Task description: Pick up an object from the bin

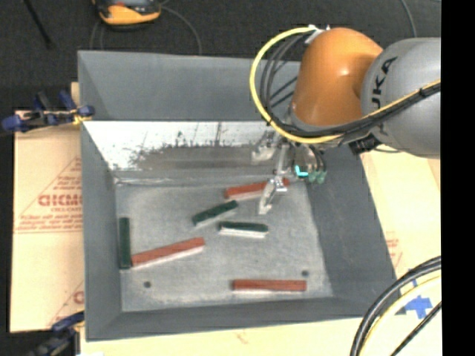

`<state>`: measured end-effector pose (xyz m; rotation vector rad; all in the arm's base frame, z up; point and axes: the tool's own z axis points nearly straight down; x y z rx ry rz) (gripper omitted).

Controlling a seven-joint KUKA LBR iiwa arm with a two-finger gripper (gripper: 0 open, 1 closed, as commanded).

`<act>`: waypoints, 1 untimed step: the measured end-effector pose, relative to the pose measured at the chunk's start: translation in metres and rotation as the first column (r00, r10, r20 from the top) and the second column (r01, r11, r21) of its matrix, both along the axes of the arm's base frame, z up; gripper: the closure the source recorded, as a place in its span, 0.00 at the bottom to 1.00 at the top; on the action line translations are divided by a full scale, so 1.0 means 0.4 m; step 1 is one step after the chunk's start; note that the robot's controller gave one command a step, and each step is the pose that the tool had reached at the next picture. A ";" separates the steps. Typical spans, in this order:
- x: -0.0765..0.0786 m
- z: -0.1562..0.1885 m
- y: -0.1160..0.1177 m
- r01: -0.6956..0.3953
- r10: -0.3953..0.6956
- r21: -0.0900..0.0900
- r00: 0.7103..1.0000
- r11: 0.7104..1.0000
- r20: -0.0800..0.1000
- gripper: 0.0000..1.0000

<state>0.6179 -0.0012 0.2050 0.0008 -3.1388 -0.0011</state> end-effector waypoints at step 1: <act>0.004 0.011 0.000 0.000 0.000 0.000 1.000 1.000 0.008 0.00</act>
Offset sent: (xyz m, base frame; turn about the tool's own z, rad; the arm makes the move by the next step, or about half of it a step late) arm -0.0037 0.0057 -0.1349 -0.0340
